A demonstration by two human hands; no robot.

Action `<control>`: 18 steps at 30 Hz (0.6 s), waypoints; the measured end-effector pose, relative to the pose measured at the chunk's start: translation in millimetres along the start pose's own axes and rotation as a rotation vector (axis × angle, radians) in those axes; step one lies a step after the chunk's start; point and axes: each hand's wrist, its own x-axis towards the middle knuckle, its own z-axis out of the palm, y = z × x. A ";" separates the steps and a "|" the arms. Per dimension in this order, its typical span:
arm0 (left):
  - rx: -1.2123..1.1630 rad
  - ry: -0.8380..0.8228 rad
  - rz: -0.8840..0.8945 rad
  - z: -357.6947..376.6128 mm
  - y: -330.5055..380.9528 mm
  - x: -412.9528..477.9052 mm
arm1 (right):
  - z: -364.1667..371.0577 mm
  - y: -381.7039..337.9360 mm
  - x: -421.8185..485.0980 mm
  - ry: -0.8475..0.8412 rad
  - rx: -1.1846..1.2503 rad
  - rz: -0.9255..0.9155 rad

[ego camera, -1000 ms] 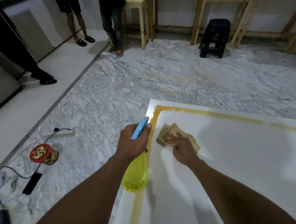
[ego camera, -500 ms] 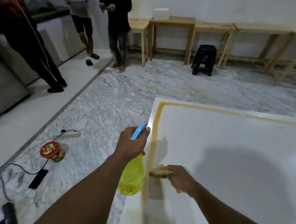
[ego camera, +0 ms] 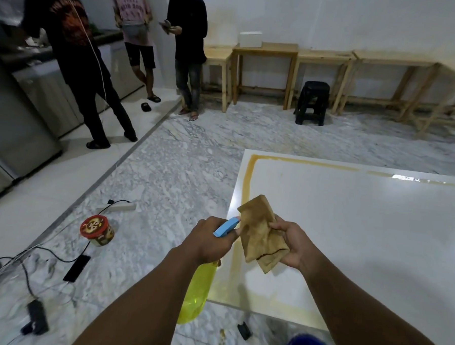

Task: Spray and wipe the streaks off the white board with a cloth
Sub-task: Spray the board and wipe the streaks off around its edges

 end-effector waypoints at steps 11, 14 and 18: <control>0.089 -0.065 0.003 6.4 24.7 50.3 | -16.1 -50.9 39.1 0.045 0.017 -0.003; 0.213 -0.105 0.032 12.3 34.3 81.0 | -21.7 -73.3 52.4 0.068 0.017 -0.003; 0.286 -0.168 0.046 17.8 49.2 114.5 | -30.8 -101.6 69.2 0.082 -0.011 -0.016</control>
